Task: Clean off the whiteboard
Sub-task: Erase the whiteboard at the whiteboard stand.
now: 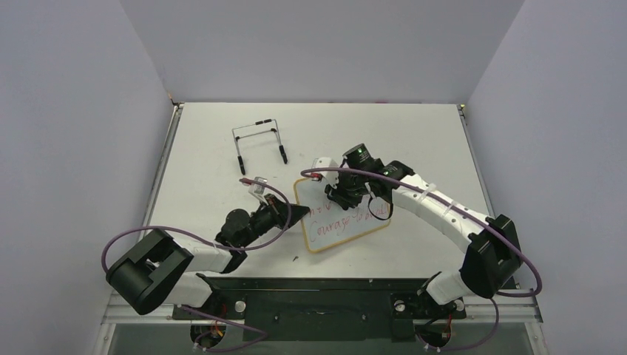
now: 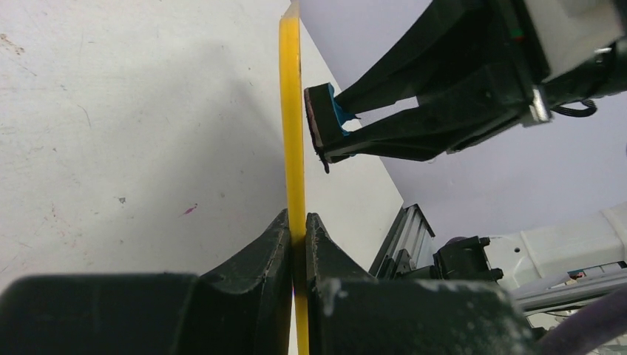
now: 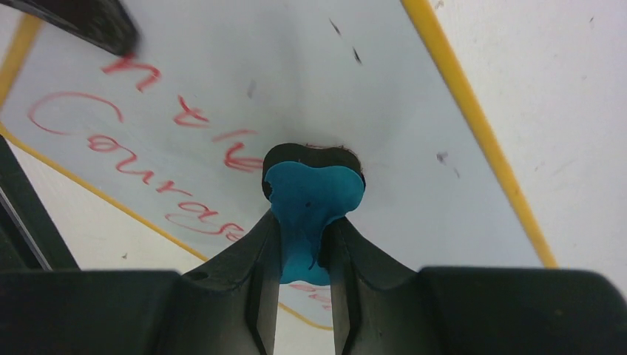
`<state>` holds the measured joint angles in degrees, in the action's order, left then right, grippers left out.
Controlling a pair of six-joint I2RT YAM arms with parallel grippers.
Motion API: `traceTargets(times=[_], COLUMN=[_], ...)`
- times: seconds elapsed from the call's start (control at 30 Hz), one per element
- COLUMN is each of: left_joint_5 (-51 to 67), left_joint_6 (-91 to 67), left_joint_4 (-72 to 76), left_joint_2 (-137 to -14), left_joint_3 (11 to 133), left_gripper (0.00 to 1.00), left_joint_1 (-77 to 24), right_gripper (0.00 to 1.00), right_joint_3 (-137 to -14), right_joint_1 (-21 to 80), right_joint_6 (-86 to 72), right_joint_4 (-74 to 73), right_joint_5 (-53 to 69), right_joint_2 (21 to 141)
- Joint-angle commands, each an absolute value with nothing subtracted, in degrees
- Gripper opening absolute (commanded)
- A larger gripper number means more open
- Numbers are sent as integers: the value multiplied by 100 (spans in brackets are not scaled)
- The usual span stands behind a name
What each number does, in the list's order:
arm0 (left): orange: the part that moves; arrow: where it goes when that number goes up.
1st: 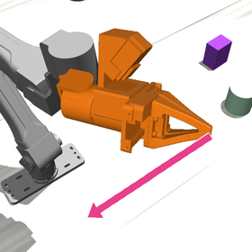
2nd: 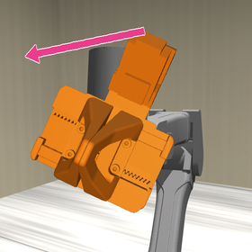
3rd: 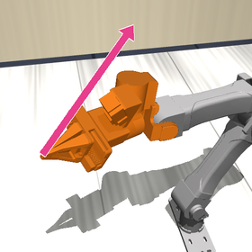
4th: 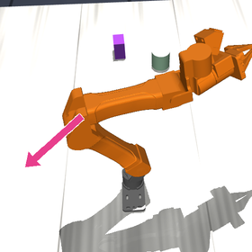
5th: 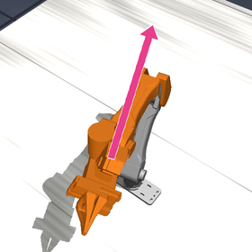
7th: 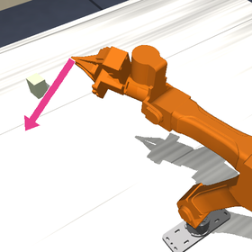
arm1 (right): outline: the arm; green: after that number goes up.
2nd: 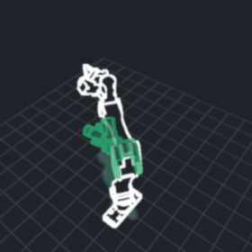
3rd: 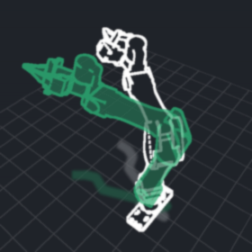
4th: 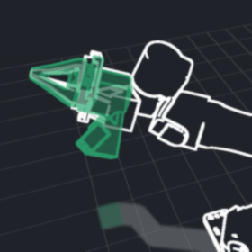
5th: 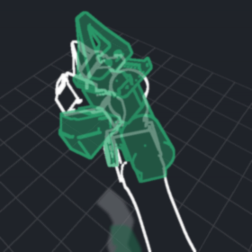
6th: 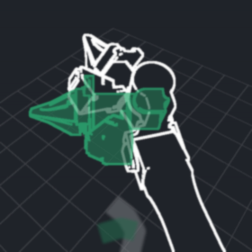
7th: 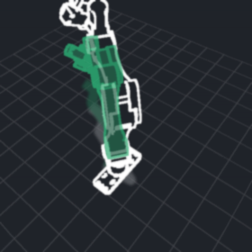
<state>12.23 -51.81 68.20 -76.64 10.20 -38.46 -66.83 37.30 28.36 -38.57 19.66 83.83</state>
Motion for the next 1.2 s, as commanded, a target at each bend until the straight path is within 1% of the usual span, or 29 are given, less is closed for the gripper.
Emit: traceTargets(times=[0.0, 0.1, 0.23, 0.4, 0.5, 0.67, 0.77, 1.0, 1.17], left_joint_5=[1221, 1263, 1238, 1199, 1145, 1043, 993, 990, 1022], left_joint_6=[-5208, -5290, -5367, -5386, -5427, -5464, -5470, -5470, -5528], left_joint_4=[7535, 7606, 7601, 7469, 7324, 7234, 7253, 7358, 7518], left_joint_2=[-7894, -8077, -8160, -8140, -8104, -8023, -7989, -7977, -8093], left_joint_3=[1444, 1559, 1605, 1651, 1687, 1663, 1611, 1524, 1538], left_gripper=[0, 0, 0, 0, 0, 0, 0, 0, 0], left_joint_1=[-3936, -3954, -3950, -3948, -3949, -3952, -3954, -3955, -3961], right_gripper=[0, 0, 0, 0, 0, 0, 0, 0, 0], right_joint_3=[-7078, -7065, -7026, -6812, -6666, -6796, -7013, -7399, -7407], right_joint_1=[4318, 4791, 4911, 5126, 5632, 6170, 6191, 5360, 5389], right_joint_6=[3375, 3545, 3534, 3776, 3944, 3927, 3758, 3204, 3174], right_joint_4=[-3854, -3862, -3886, -4023, -4044, -4173, -4215, -4104, -4183], right_joint_5=[1208, 552, -174, -222, -384, -445, -473, -822, -478], right_joint_2=[8262, 8413, 8582, 8548, 8423, 8518, 8679, 8919, 8937])
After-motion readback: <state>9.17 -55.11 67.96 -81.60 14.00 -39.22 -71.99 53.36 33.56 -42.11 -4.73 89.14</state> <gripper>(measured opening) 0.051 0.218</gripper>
